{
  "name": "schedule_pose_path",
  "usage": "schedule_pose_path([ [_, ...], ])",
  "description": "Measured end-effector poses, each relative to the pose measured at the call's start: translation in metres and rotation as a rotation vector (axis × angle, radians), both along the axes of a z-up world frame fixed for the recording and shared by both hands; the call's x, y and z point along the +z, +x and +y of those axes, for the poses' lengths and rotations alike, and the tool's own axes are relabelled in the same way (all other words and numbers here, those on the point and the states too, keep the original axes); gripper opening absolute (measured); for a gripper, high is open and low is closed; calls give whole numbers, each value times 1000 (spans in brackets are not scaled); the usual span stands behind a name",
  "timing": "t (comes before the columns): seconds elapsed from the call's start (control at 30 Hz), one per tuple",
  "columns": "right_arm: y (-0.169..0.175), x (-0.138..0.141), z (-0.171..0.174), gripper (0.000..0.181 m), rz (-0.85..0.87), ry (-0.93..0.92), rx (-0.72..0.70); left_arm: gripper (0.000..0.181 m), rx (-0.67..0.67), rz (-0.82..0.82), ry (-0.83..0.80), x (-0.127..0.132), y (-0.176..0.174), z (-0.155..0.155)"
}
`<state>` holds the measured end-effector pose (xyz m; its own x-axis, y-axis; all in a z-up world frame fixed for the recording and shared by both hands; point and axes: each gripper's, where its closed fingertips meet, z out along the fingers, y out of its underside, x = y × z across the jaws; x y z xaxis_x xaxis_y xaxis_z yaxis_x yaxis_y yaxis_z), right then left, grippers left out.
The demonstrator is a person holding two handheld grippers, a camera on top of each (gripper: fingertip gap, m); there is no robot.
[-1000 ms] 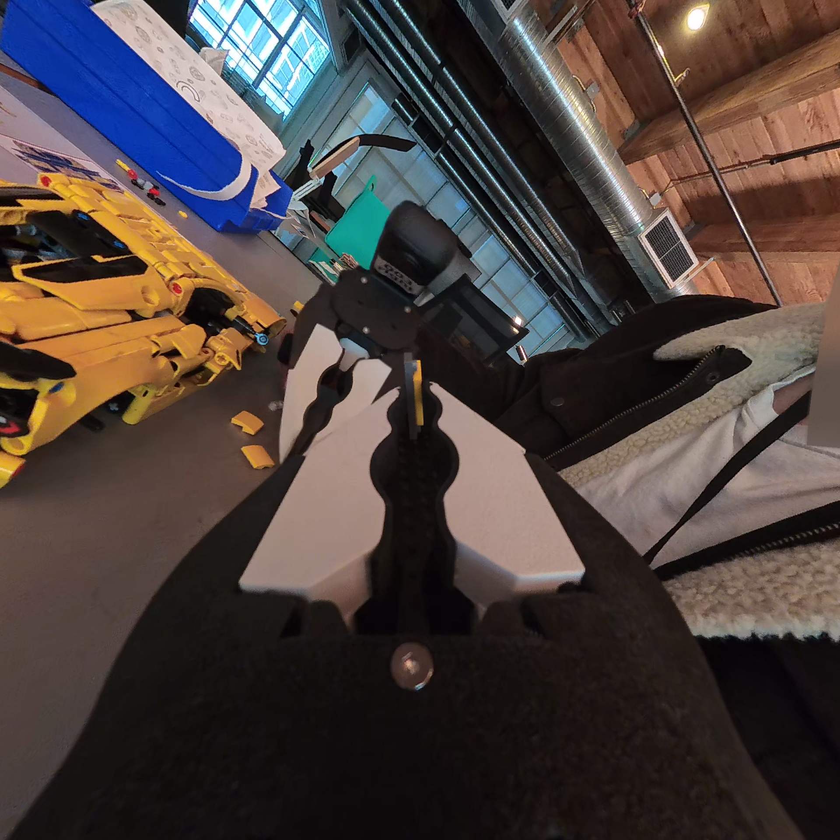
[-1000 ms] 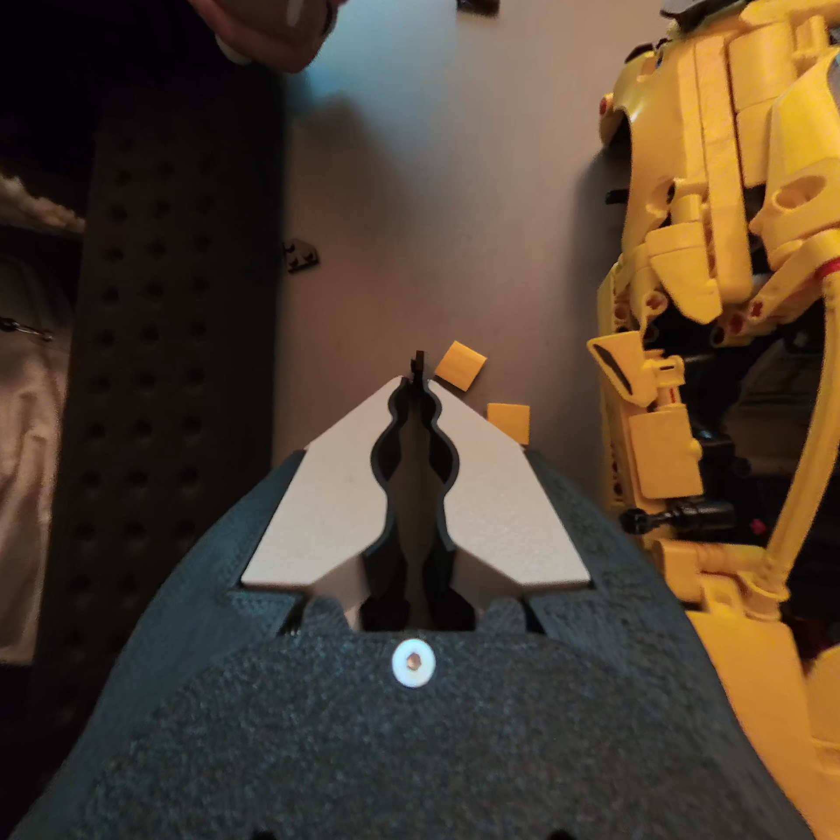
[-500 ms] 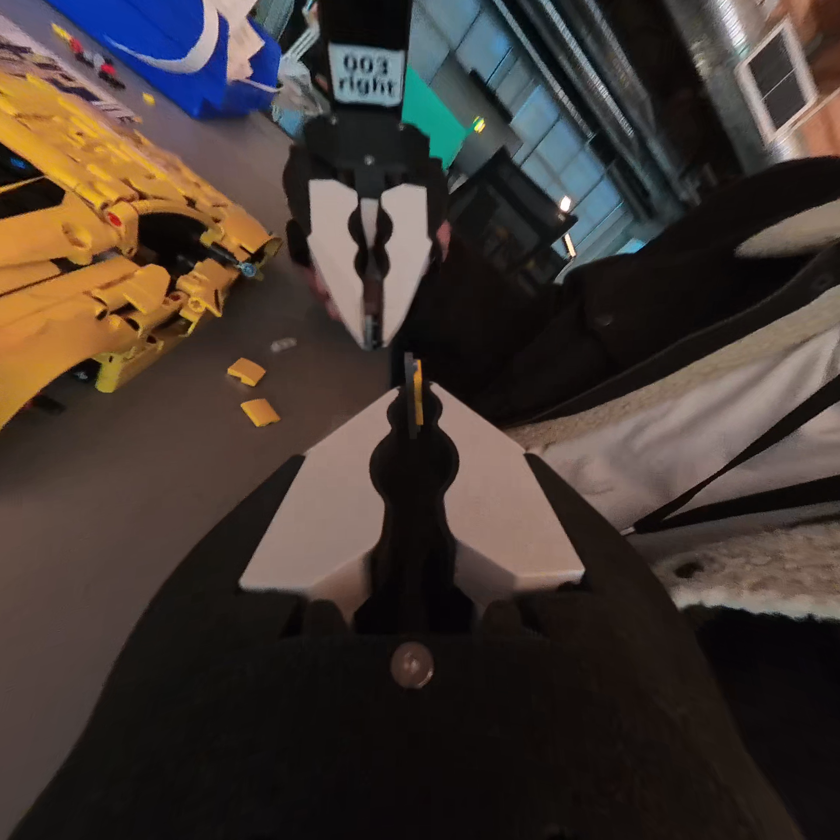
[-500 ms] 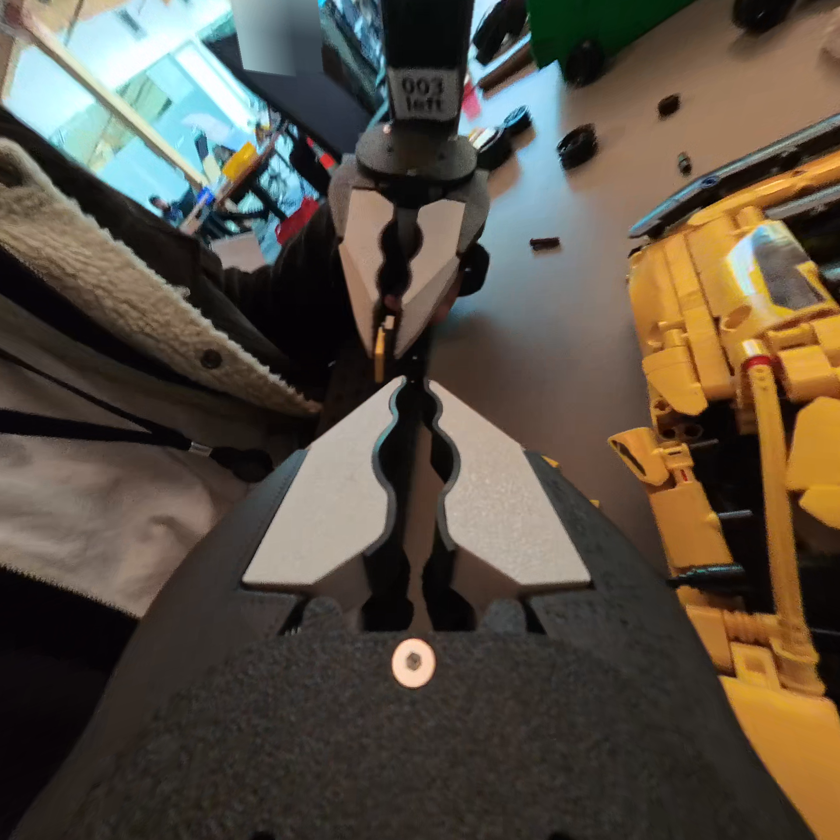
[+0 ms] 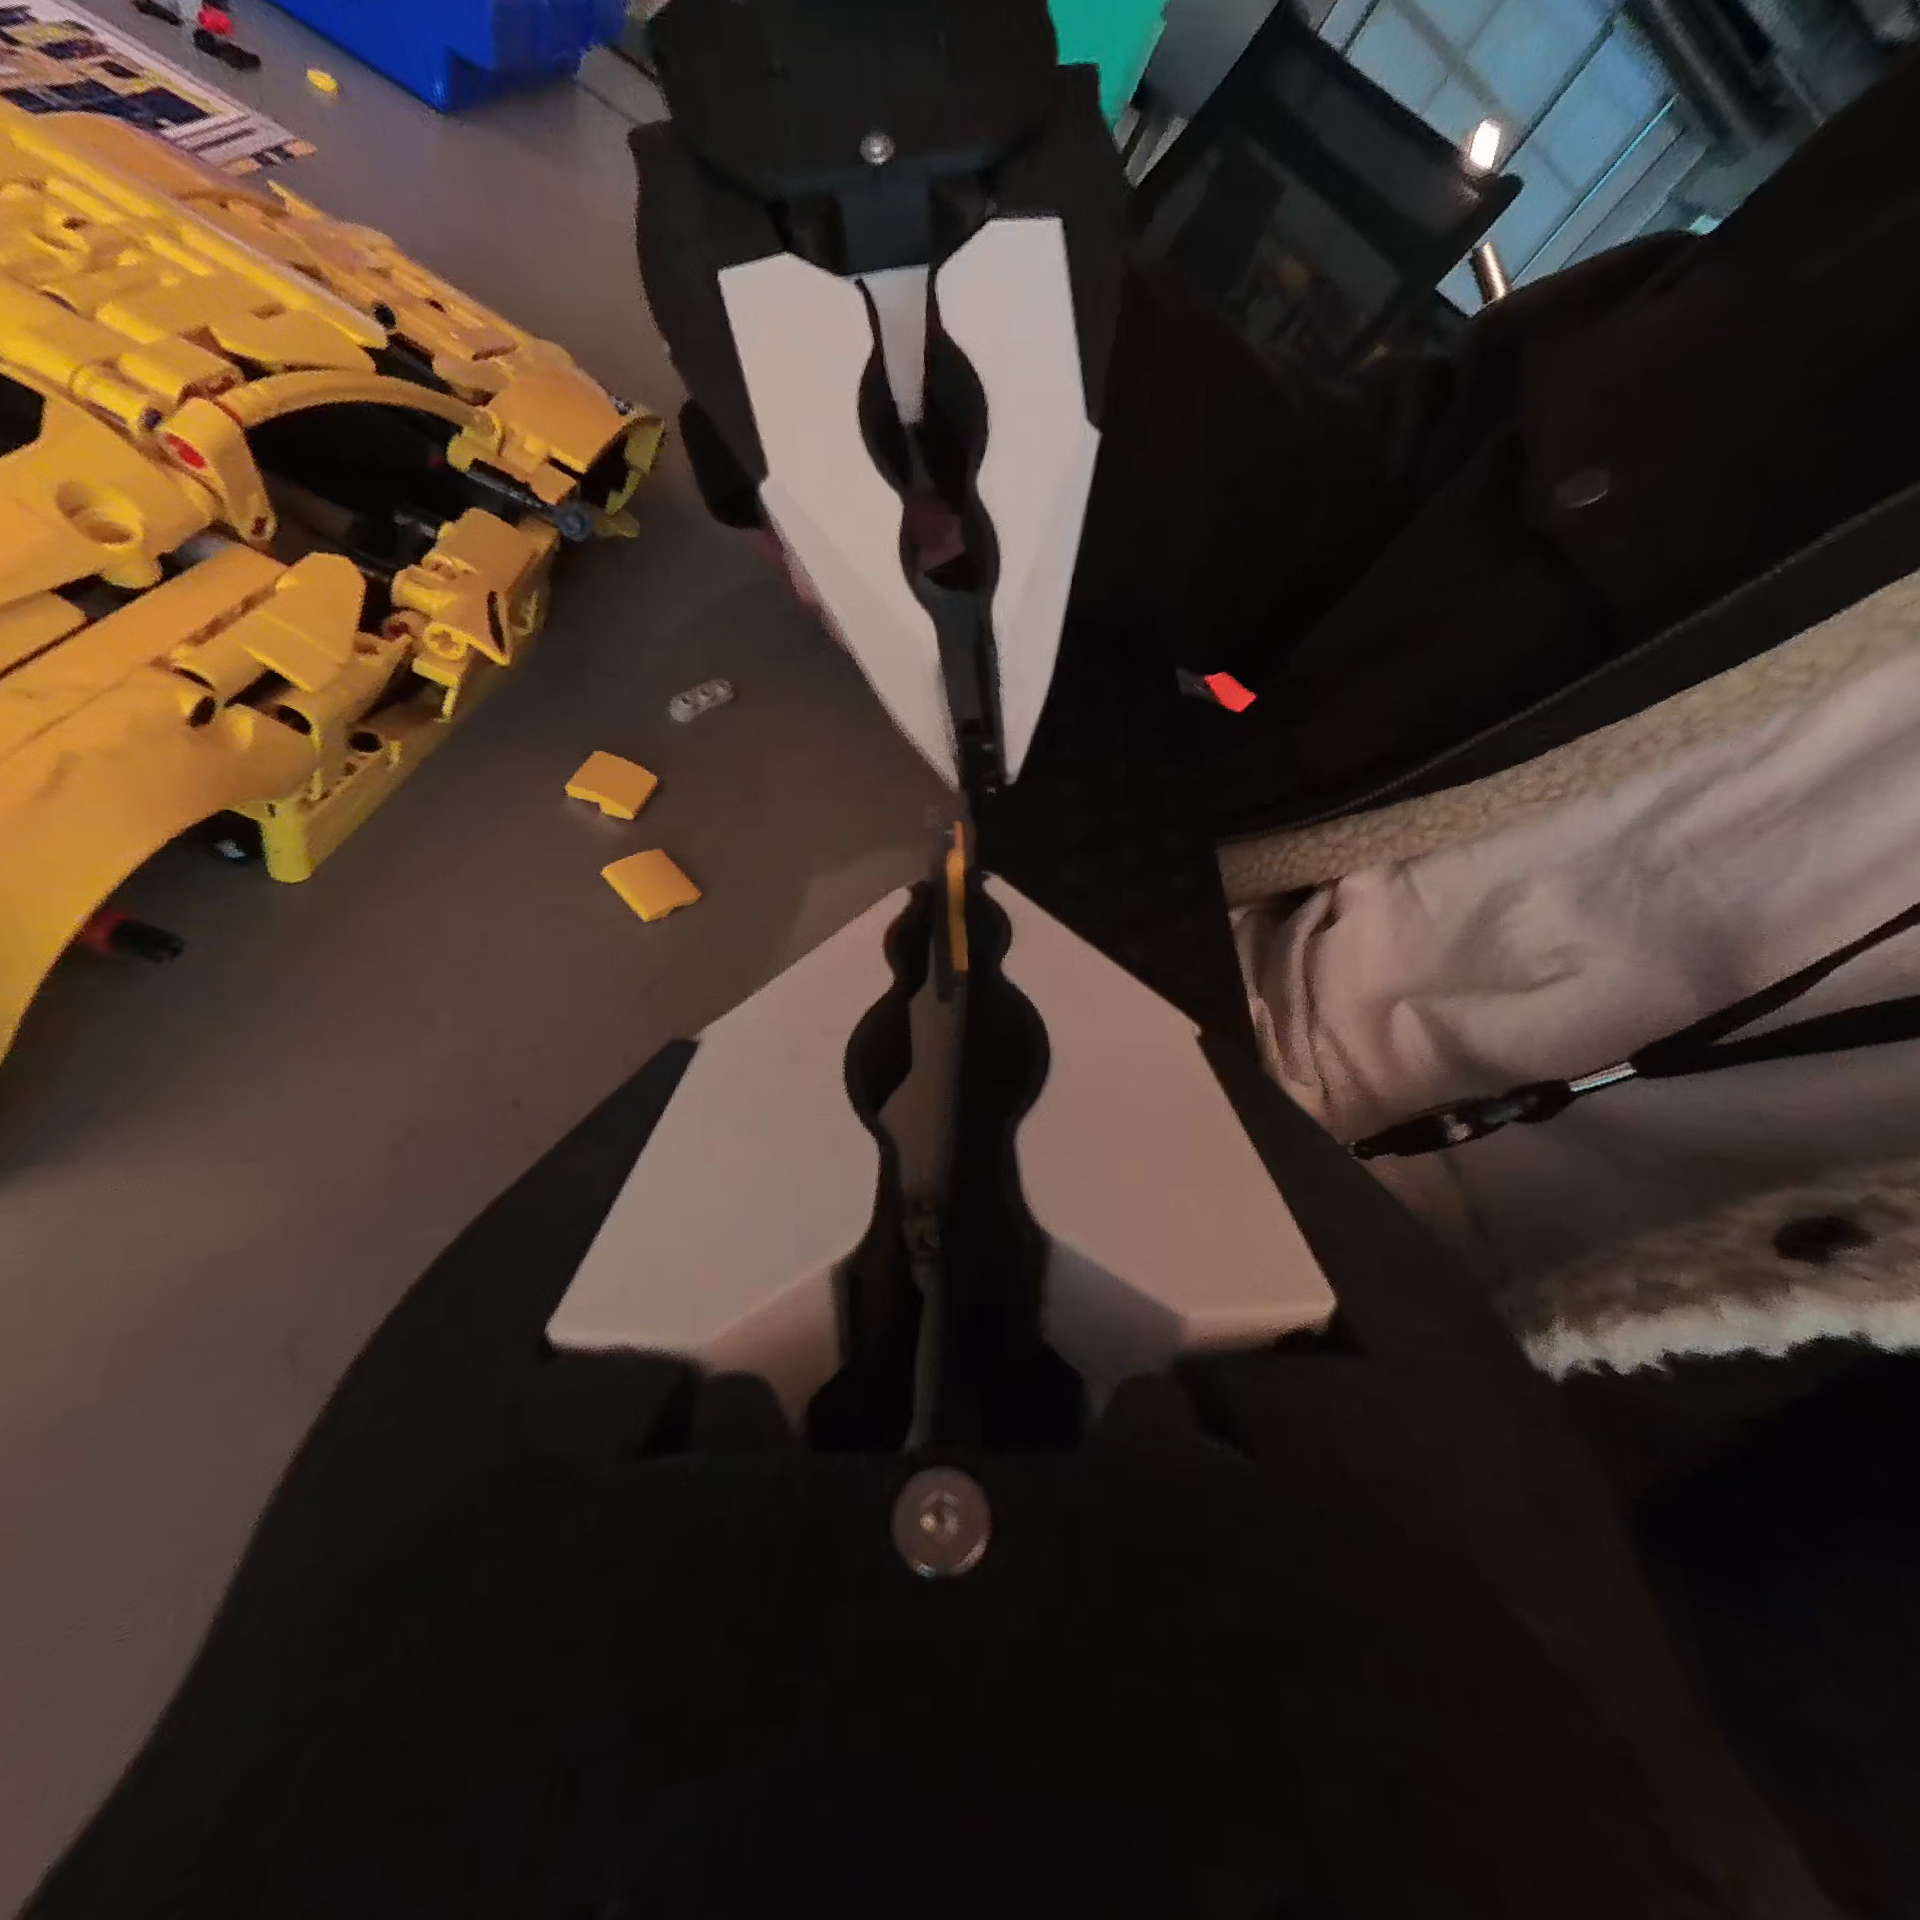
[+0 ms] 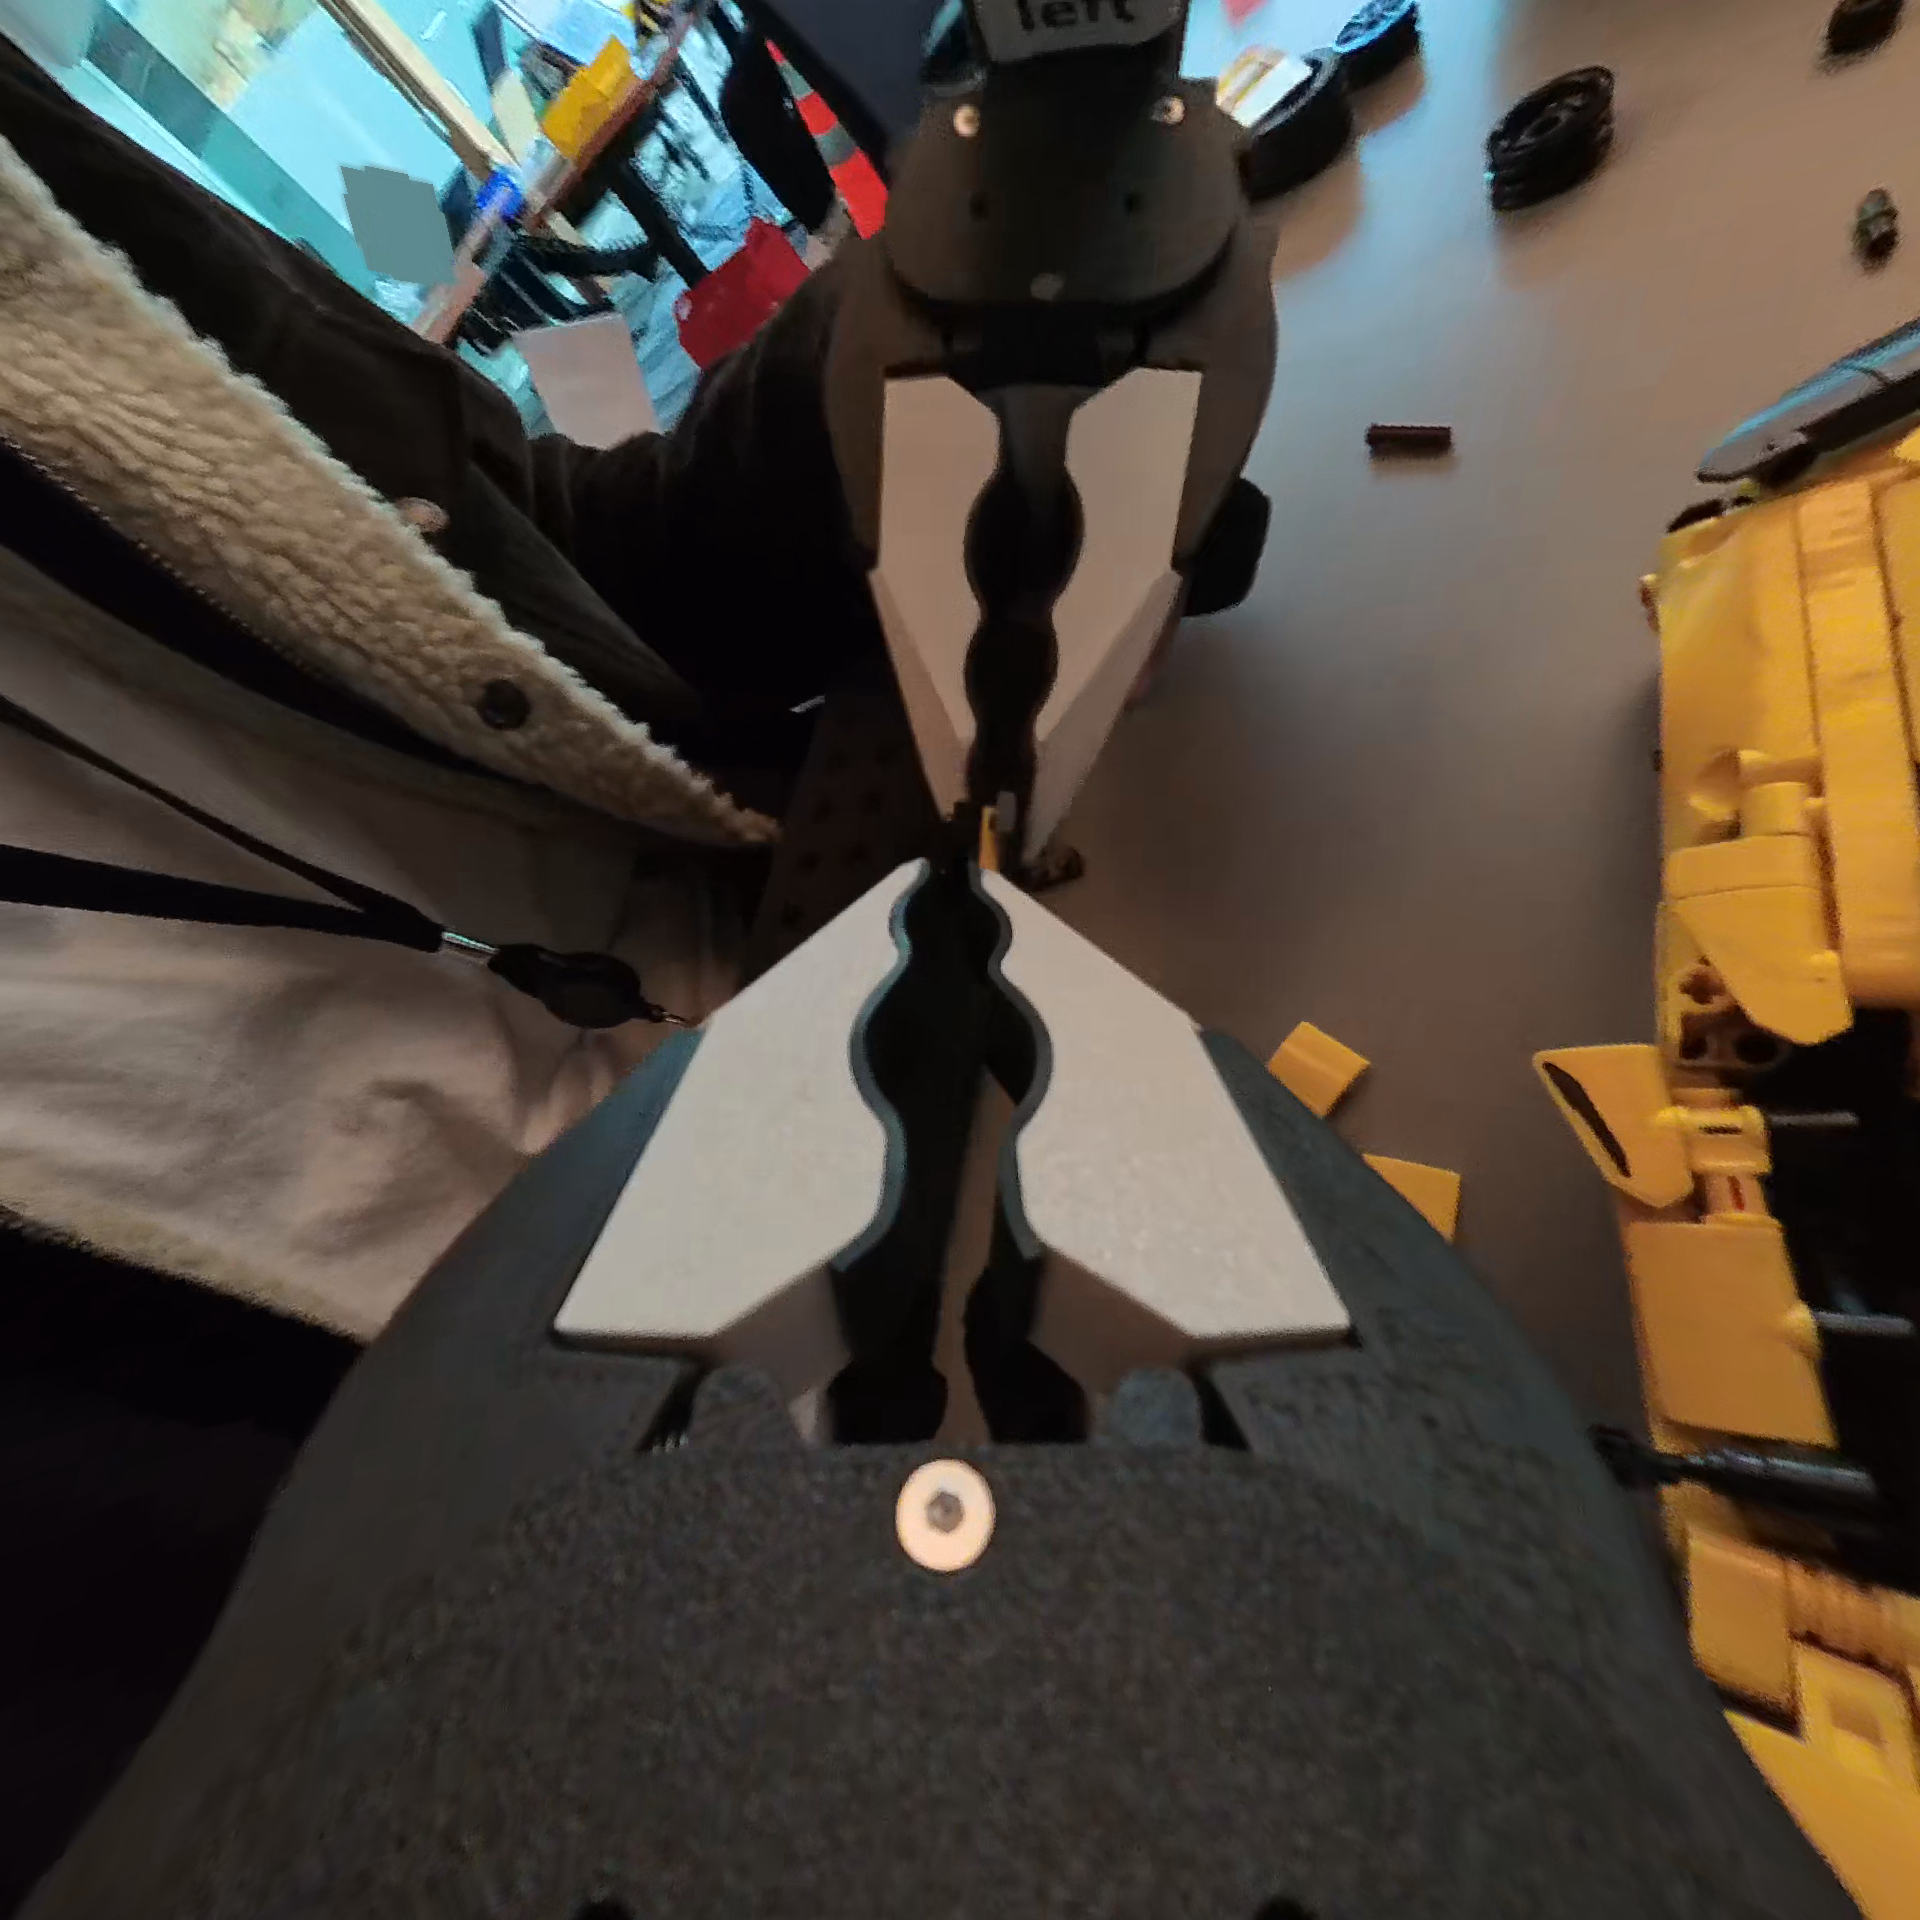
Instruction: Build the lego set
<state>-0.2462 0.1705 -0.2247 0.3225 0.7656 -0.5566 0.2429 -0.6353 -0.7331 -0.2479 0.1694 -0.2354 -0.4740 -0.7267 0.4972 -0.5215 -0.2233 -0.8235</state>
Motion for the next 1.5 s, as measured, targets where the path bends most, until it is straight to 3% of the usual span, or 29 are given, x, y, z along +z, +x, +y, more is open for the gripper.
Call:
schedule_pose_path([
  [0.4, 8, -15, 7, 5, -115, 50, -33, 6, -5, -16, 23, 0, -2, 0],
  [1.5, -2, -17, -6, 4, -78, 94, 45, 6, -36, -9, 41, -4, -3, -6],
])
